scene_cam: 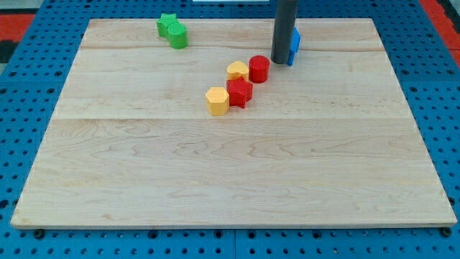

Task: Move the red circle along with the yellow heart to the left of the red star

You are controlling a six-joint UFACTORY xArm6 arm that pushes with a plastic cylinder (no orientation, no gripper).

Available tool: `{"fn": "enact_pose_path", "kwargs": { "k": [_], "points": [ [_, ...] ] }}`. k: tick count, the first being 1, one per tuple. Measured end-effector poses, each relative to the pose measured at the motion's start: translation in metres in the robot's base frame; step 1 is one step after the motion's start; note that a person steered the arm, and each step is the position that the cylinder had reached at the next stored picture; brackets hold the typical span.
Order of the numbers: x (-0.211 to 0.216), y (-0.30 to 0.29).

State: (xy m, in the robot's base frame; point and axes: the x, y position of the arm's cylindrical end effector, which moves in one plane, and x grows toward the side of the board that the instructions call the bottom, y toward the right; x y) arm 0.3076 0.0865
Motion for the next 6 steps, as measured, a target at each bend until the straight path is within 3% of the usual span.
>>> {"fn": "enact_pose_path", "kwargs": {
  "k": [3, 5, 6],
  "points": [
    [0.017, -0.02],
    [0.019, -0.074],
    [0.041, -0.101]
  ]
}}
